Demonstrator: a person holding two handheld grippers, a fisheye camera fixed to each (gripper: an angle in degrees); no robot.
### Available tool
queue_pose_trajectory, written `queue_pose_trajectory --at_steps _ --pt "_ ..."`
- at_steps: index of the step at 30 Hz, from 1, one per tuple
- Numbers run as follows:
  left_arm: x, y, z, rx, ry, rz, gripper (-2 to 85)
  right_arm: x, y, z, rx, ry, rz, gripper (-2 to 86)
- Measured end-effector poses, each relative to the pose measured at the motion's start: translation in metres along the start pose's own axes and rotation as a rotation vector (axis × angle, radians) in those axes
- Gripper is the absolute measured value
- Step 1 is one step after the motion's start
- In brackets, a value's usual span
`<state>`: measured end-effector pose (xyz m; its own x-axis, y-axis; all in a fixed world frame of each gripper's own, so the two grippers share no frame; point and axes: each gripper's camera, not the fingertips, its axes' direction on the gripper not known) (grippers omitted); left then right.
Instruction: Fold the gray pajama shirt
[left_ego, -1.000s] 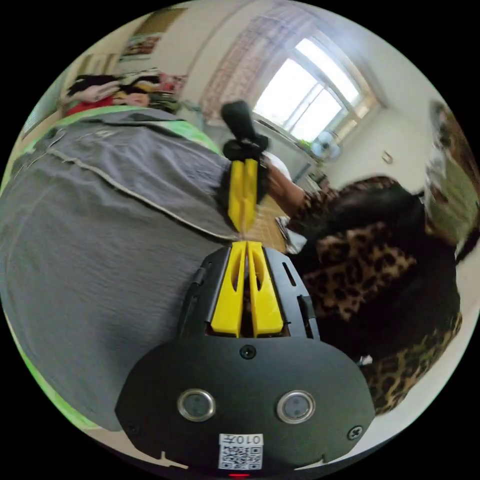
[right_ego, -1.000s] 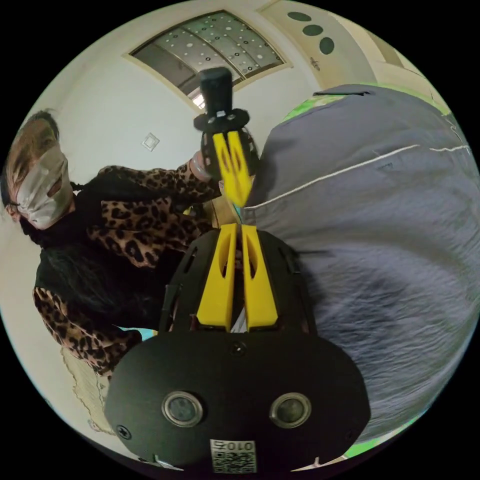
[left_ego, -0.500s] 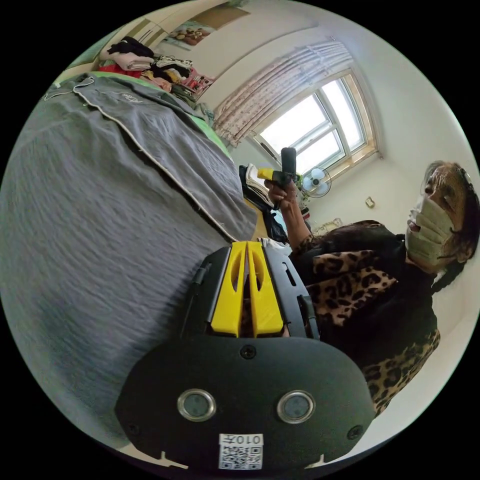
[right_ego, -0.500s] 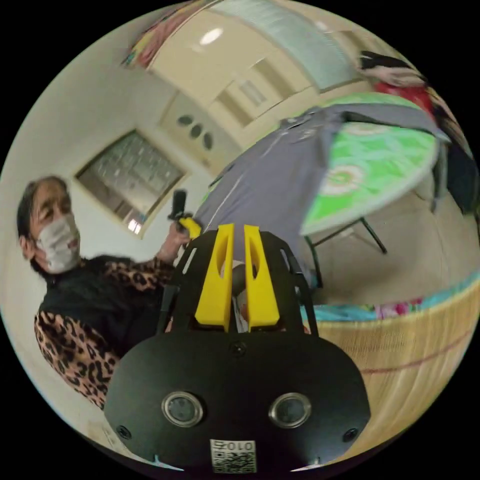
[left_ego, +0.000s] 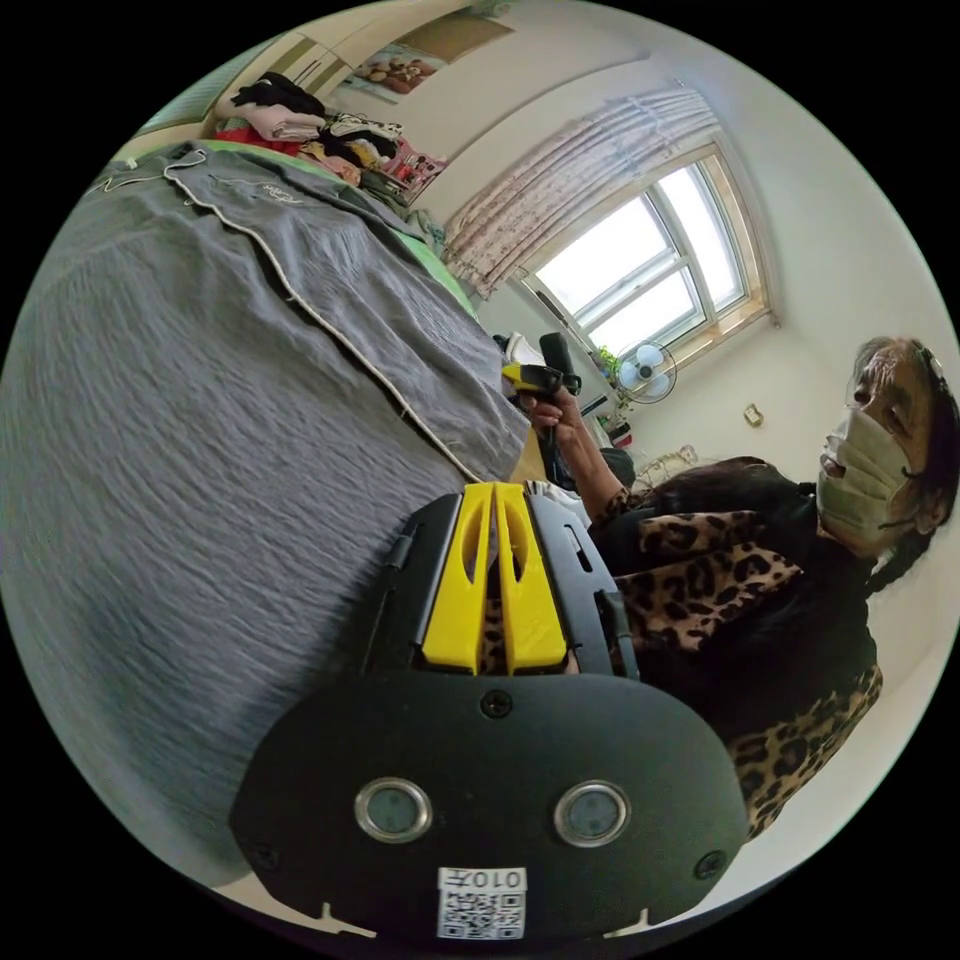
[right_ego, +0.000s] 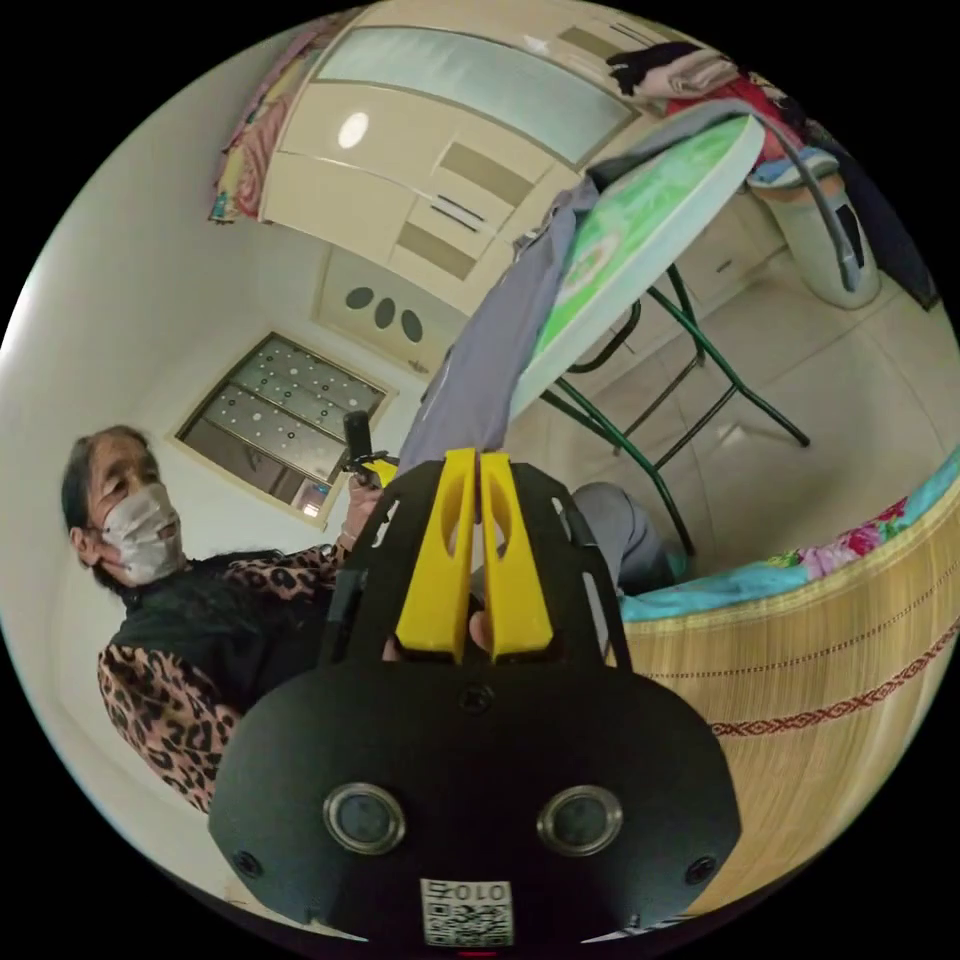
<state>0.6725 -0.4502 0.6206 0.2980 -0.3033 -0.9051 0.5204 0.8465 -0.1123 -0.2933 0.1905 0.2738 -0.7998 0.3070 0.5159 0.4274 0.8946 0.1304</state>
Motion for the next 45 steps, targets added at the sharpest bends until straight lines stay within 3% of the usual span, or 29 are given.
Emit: queue_pose_trajectory --at_steps 10,12,17,19,22,24,28,30,31,35,39,42,45 --pt "0.001 -0.011 0.01 -0.026 0.008 -0.029 -0.2 0.025 0.026 0.008 -0.18 0.02 0.005 3.0" --pt "0.024 -0.011 0.005 -0.052 0.024 0.07 -0.1 0.026 0.032 0.003 -0.182 0.024 0.002 3.3" --pt "0.066 -0.031 -0.022 0.055 -0.137 0.09 -0.1 0.002 0.059 -0.048 0.048 0.063 -0.129 3.1" --pt "0.061 -0.047 -0.011 0.027 -0.239 0.032 -0.1 -0.006 0.061 -0.052 0.099 -0.015 -0.2 2.9" --pt "0.031 -0.058 0.035 -0.176 -0.242 -0.065 -0.2 -0.013 0.055 -0.036 0.081 -0.092 -0.252 2.8" --pt "0.024 -0.046 0.029 -0.097 -0.134 -0.067 -0.1 -0.02 0.049 -0.019 0.03 -0.069 -0.268 2.9" --pt "0.033 -0.018 -0.03 0.091 -0.173 -0.021 -0.2 -0.065 -0.003 0.038 -0.086 -0.085 -0.392 4.1" --pt "0.021 0.016 -0.092 0.307 -0.17 -0.08 -0.2 -0.1 -0.048 0.082 -0.193 -0.132 -0.494 5.0" --pt "0.015 0.027 -0.108 0.367 -0.173 -0.109 -0.2 -0.128 -0.082 0.121 -0.287 -0.135 -0.56 5.5" --pt "-0.048 0.143 -0.215 0.878 -0.172 -0.405 -0.2 -0.209 -0.202 0.3 -0.68 -0.017 -0.766 6.0" --pt "-0.128 0.267 -0.287 1.284 -0.059 -0.691 0.0 -0.238 -0.291 0.462 -0.918 0.146 -0.809 4.6" --pt "-0.167 0.33 -0.299 1.484 0.044 -0.829 0.2 -0.241 -0.343 0.599 -1.132 0.037 -0.765 5.2" --pt "-0.199 0.362 -0.286 1.529 0.163 -0.931 0.6 -0.234 -0.366 0.732 -1.305 -0.067 -0.639 8.3"
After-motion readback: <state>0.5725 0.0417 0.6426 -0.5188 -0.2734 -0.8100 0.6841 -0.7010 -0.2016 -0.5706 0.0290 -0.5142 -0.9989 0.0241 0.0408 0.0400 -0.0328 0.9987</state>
